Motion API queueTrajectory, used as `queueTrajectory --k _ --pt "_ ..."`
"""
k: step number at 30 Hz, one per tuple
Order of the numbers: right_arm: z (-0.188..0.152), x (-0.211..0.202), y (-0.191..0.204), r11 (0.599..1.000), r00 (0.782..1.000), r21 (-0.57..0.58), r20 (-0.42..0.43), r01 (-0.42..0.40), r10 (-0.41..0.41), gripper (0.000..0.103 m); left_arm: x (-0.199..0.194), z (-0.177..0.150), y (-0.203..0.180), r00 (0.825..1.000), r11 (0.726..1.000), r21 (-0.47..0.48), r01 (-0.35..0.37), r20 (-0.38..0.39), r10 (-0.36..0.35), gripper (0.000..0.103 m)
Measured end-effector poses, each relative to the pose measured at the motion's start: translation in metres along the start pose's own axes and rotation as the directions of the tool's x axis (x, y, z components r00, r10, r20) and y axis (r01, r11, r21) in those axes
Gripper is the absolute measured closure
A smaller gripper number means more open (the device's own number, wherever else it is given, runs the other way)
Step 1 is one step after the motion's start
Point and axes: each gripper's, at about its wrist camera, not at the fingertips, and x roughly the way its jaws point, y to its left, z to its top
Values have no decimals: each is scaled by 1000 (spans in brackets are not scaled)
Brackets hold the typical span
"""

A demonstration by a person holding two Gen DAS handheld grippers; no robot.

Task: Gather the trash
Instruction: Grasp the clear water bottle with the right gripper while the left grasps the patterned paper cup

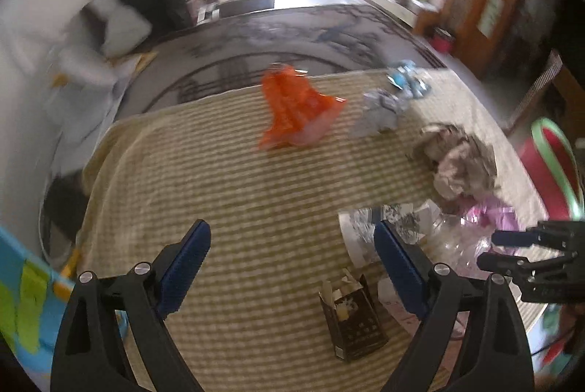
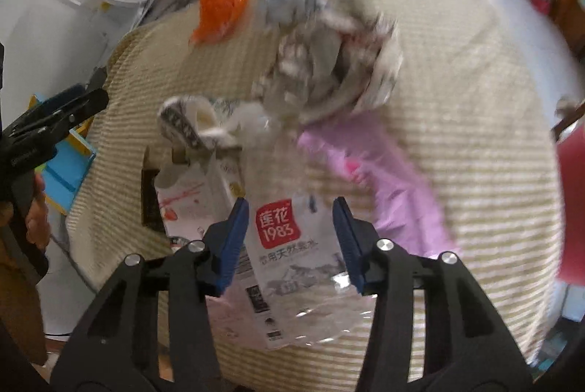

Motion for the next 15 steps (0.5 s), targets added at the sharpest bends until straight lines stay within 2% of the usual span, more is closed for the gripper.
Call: queueTrajectory --k 4,6,7,11,15 --pt "-3 14 4 999 998 0 -37 43 -43 33 20 0 -23 998 980 193 51 -36 -45 16" --pt "-7 21 4 999 998 17 -47 45 -44 34 27 -1 -31 997 967 245 71 -49 -61 16" --pt "-9 21 5 999 998 23 -42 37 -36 39 32 0 -37 996 960 270 78 -62 -64 17" --pt "-12 15 11 999 999 15 -17 39 -39 45 43 2 -54 992 935 331 125 -77 -105 17" --pt "-15 2 11 999 999 37 20 28 -29 46 60 1 -66 989 913 385 135 -106 -102 16"
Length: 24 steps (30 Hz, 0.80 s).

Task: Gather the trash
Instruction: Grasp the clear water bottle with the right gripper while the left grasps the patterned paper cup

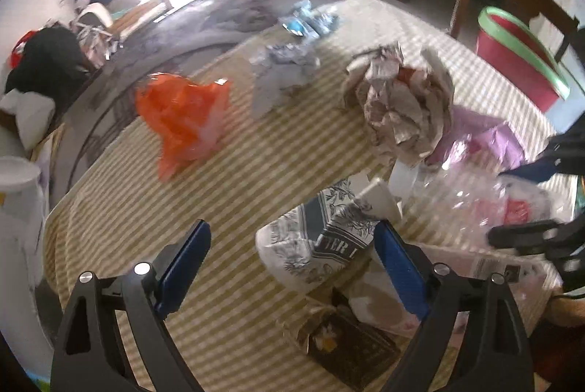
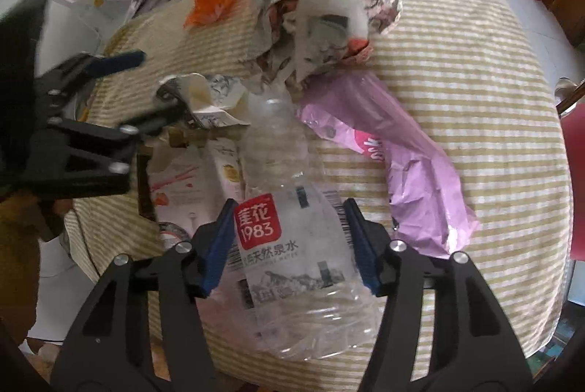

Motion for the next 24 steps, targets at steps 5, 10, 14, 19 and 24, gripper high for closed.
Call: queueTrajectory --k 5,10,14,19,24 --pt "-4 -5 -13 999 1000 49 8 -16 16 46 22 8 -4 998 999 20 32 -47 -31 16" --pt "-6 -8 -20 996 1000 81 17 -21 19 46 38 12 -6 997 1000 -16 -13 -81 11 14" --pt "-6 -9 -22 996 1000 84 23 -21 19 46 38 11 -7 997 998 -12 -55 -56 54 11" --pt "-7 -9 -23 996 999 90 23 -28 26 46 38 6 0 996 995 -75 -69 -69 64 11" --pt "-6 -6 -23 995 999 93 15 -36 34 46 39 6 14 996 981 -193 -16 -93 -2 11"
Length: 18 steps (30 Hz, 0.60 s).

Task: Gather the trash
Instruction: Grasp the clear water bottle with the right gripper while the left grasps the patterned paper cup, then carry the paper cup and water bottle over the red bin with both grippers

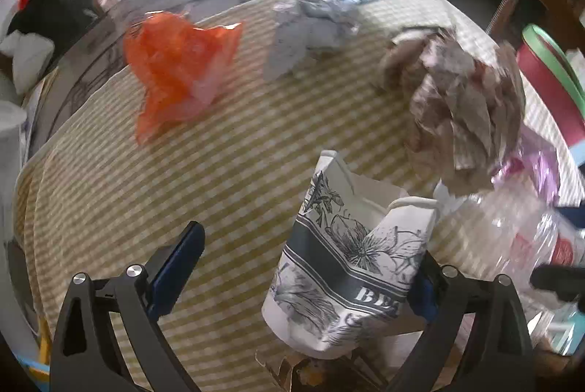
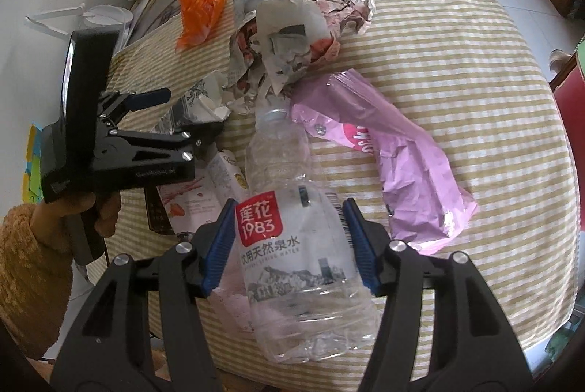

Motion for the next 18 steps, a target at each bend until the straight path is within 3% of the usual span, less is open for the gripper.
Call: queueTrajectory --k 6,8,11,12,13,18 --pt "2 13 -2 1000 1000 18 -27 16 -15 43 5 -2 3 1000 999 -38 14 -8 -14 10" --pt "3 14 -1 999 999 13 -28 29 -28 35 5 -4 3 1000 999 -35 11 -7 -11 12" --pt "3 21 3 998 997 -8 -40 62 -62 31 2 -5 -1 1000 1000 -17 -15 9 15 30" --pt "2 23 5 998 997 -21 -43 66 -67 34 -1 -7 -2 1000 1000 -17 -21 14 22 45" --pt "1 24 7 997 997 -32 -42 70 -72 45 -3 -7 -2 999 999 -24 -29 18 29 58" --pt "2 9 19 998 1000 -55 2 28 -28 49 -29 -6 11 994 993 -96 -61 88 70 58"
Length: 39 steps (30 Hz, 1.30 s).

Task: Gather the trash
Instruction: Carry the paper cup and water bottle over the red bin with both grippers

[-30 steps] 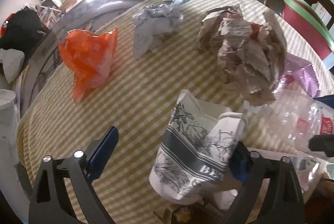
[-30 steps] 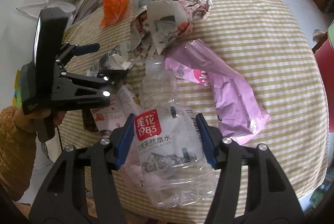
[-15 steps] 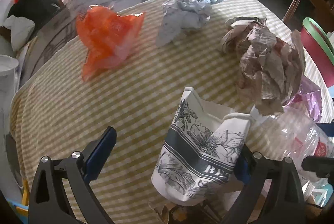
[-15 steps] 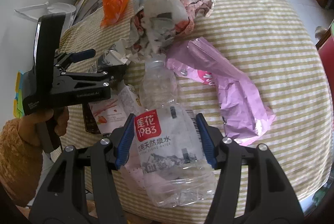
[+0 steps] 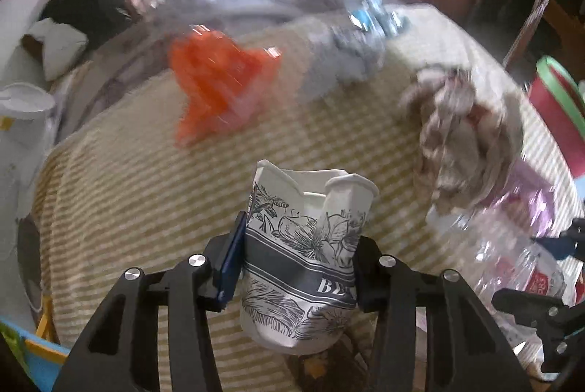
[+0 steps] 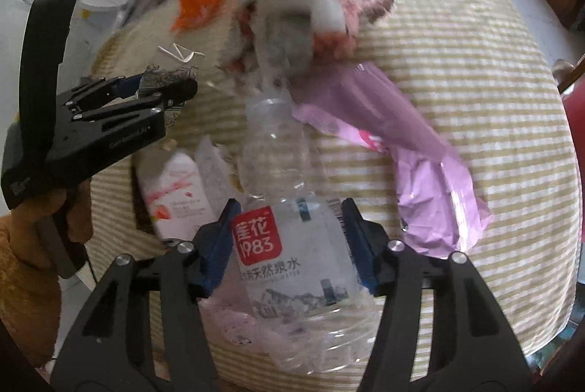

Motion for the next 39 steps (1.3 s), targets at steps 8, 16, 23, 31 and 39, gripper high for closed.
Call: queueTrajectory --k 8,16,23,31,39 --pt "12 -36 11 992 989 12 85 -124 123 51 -64 2 23 989 985 -167 -34 134 57 58" --pt "30 -82 27 982 961 -13 205 -188 187 51 -109 14 28 971 976 -215 -20 230 71 58" --pt "38 -120 19 991 940 -16 315 -134 133 51 -125 20 12 961 978 -208 4 272 53 58" --pt "35 -127 -8 992 935 41 340 -120 99 51 -125 23 -3 962 983 -184 23 270 28 58" --pt "31 -137 -34 992 929 59 362 -111 82 51 -124 27 -33 966 989 -147 32 258 7 58"
